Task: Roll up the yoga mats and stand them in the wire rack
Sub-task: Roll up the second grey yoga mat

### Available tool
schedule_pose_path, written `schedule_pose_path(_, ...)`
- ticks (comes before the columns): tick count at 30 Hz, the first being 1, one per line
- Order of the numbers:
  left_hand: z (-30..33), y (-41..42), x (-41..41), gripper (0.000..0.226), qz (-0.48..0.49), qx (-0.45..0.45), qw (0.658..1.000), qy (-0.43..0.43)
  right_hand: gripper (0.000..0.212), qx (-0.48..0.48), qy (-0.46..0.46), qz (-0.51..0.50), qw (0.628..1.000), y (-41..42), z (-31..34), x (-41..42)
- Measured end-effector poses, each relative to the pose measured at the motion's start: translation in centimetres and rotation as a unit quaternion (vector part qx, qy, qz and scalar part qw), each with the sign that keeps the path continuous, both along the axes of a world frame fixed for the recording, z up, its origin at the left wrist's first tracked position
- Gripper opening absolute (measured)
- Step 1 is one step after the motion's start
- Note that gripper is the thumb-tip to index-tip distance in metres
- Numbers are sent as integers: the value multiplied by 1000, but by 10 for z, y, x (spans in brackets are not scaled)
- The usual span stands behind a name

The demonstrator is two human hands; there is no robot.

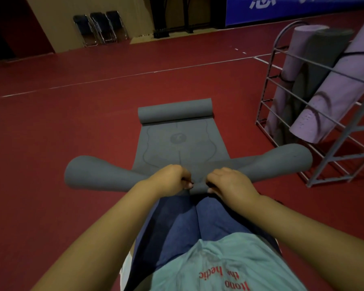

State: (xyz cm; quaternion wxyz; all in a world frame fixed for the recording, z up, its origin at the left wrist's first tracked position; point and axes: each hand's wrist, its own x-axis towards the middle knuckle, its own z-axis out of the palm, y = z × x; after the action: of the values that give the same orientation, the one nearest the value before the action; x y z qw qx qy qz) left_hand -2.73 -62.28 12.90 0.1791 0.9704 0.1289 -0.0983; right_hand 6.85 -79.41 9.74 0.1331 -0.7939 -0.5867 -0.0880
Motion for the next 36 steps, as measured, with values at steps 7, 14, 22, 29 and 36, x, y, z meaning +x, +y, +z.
schedule_pose_path(7,6,-26,-14,18,-71,355,929,-74,27,-95,89,-61,990,17,17,13)
schedule_pose_path(14,1,-21,-25,27,-32,330,942,-59,24,-135,170,-78,973,28,29,25)
schedule_pose_path(22,16,12,-3,35,-38,175,984,-13,18,-41,19,-56,997,26,18,20)
schedule_pose_path(29,19,24,6,35,-35,95,995,6,22,-23,29,-61,997,9,9,15)
schedule_pose_path(36,9,40,0,21,10,23,997,-68,34,-131,86,-71,985,35,29,39)
